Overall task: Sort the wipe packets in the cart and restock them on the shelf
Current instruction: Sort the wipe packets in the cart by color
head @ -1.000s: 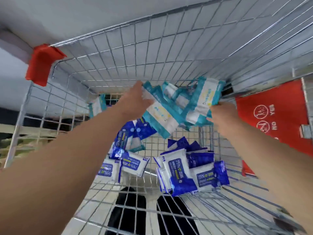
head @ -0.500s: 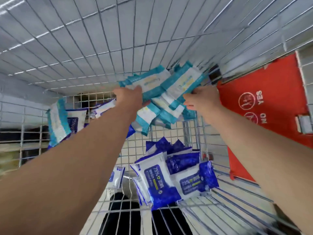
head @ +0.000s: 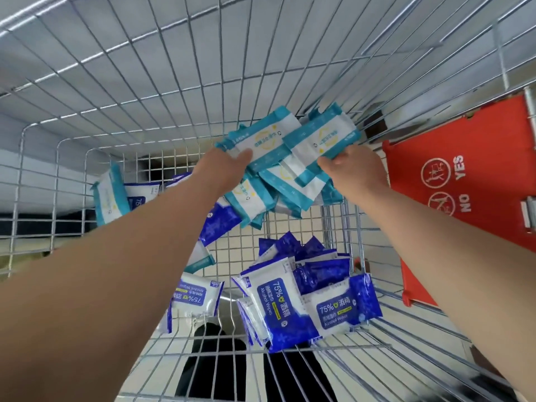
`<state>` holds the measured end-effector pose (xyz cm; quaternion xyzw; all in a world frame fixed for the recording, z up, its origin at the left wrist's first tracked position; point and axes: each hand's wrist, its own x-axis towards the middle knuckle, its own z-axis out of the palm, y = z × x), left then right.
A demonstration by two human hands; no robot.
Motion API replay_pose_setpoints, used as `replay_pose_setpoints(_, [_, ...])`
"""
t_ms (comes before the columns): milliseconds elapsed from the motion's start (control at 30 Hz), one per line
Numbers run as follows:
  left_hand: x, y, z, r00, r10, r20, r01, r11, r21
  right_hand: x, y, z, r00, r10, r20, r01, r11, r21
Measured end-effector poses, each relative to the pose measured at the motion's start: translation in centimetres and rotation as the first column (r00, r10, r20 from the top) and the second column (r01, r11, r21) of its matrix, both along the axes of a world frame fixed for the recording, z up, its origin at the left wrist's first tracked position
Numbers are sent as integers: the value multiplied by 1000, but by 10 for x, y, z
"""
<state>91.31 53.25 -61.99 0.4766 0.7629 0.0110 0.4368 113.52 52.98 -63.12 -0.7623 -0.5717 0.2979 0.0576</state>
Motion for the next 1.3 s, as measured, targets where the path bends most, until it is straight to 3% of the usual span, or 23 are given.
replay_pose_setpoints(133, [-25, -12, 14, 991, -86, -107, 89, 996, 31, -15, -20, 23, 999, -39, -12, 41, 991, 131])
replay_pose_setpoints(267, [-75, -33, 29, 962, -100, -253, 135, 983, 123, -67, -30, 33, 974, 172, -145, -150, 977, 154])
replay_pose_setpoints(433, [-155, -65, 21, 911, -180, -370, 223, 972, 78, -146, -43, 8, 913, 359, -192, -373, 927, -38])
replay_pose_setpoints(500, [-179, -74, 9, 913, -222, -341, 245, 969, 24, -167, -50, -9, 906, 388, -169, -409, 905, -117])
replay_pose_setpoints(600, [-202, -86, -8, 929, -284, -236, 280, 959, -50, -187, -59, -28, 906, 403, -128, -417, 902, -113])
replay_pose_setpoints(733, [-207, -92, -20, 973, -210, -97, 213, 977, 26, -203, -63, -38, 923, 359, -138, -367, 929, -38])
replay_pose_setpoints(933, [-205, -97, -21, 978, 2, -210, 33, 986, 163, -223, -66, -51, 961, 211, -177, -222, 974, -44])
replay_pose_setpoints(1100, [-205, -109, -14, 992, 46, -120, -35, 995, 97, -231, -69, -56, 970, 100, -219, -138, 977, -164])
replay_pose_setpoints(1300, [-206, -121, -18, 988, 86, -127, -78, 994, 70, -233, -65, -52, 973, 184, -140, -209, 959, -191])
